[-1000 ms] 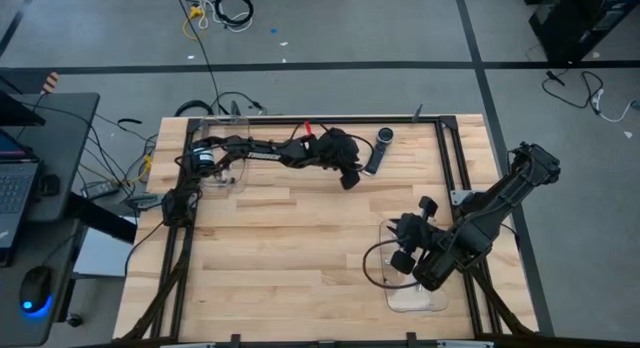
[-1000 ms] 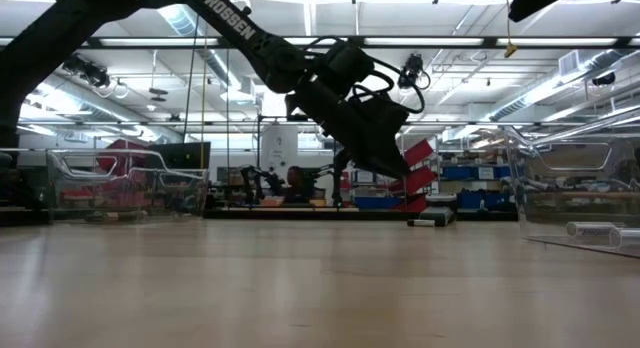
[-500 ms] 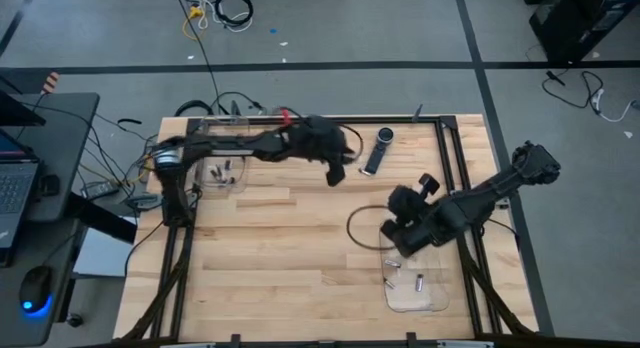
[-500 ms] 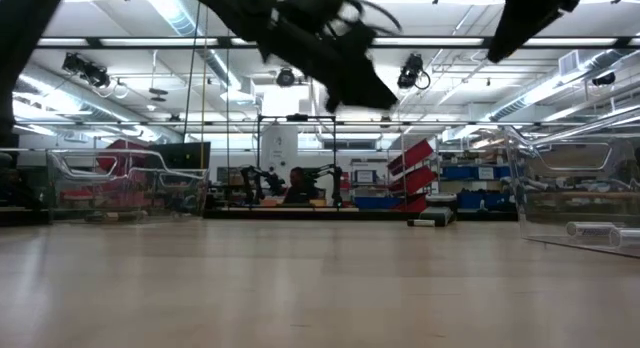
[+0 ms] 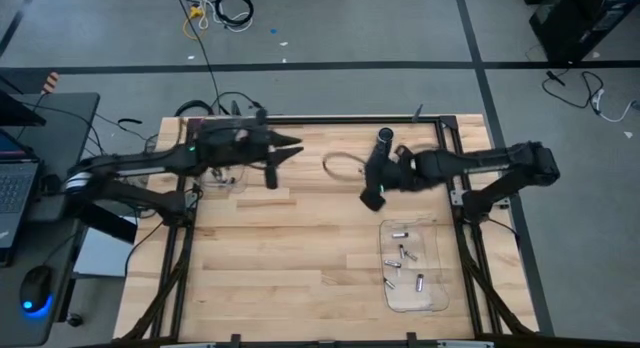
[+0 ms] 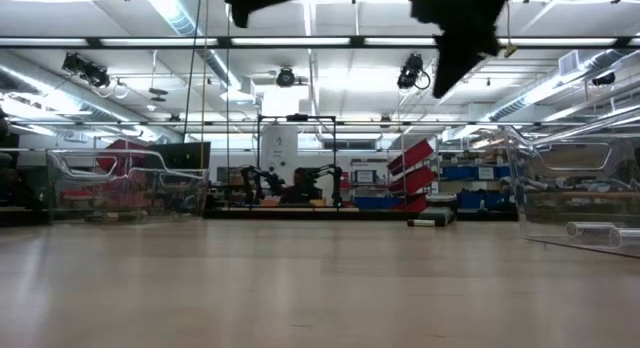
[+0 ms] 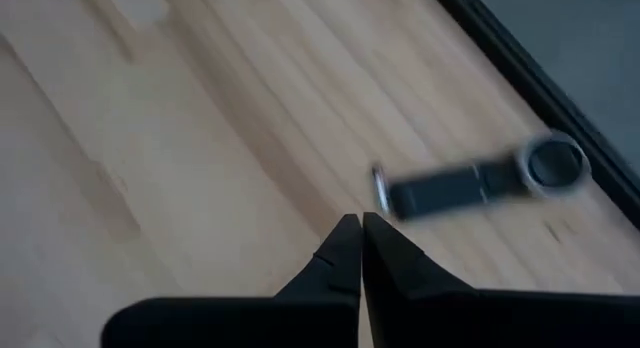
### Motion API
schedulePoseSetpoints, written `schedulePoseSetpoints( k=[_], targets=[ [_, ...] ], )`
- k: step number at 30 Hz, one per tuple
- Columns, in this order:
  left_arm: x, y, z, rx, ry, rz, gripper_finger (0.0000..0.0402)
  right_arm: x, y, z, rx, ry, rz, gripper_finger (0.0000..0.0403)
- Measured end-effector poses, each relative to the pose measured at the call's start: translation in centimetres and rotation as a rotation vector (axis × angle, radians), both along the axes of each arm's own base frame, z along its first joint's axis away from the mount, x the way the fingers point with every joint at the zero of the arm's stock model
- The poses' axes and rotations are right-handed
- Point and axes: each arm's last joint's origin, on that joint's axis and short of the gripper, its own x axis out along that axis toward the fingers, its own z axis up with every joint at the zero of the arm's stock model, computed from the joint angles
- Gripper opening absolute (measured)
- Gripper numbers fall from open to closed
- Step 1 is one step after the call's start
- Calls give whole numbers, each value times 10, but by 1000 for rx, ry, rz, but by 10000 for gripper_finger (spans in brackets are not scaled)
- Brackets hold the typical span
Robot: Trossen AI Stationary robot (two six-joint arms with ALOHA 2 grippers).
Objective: Sort batteries
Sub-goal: Put the silver battery into the bottom transparent bin
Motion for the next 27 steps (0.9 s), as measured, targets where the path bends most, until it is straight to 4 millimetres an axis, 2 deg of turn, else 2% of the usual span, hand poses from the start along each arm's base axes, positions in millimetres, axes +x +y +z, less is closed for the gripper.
schedulePoseSetpoints(
  k=[6, 9, 12, 18, 27],
  targets=[
    [-35, -18, -11, -15, -80, -42, 90, 30, -43, -3, 13, -141, 65, 0],
    [-47, -24, -18, -16, -121, -64, 90, 50, -55, -18, 32, -179, 59, 0],
    [-56, -29, -28, -32, -144, -78, 90, 63, -64, -39, 74, -178, -37, 0],
    [-66, -33, -45, -42, -141, -87, 90, 70, -75, -74, 143, -78, -190, 0],
    [-66, -32, -49, -37, -137, -80, 90, 78, -93, -114, 214, -1, -313, 0]
  ],
)
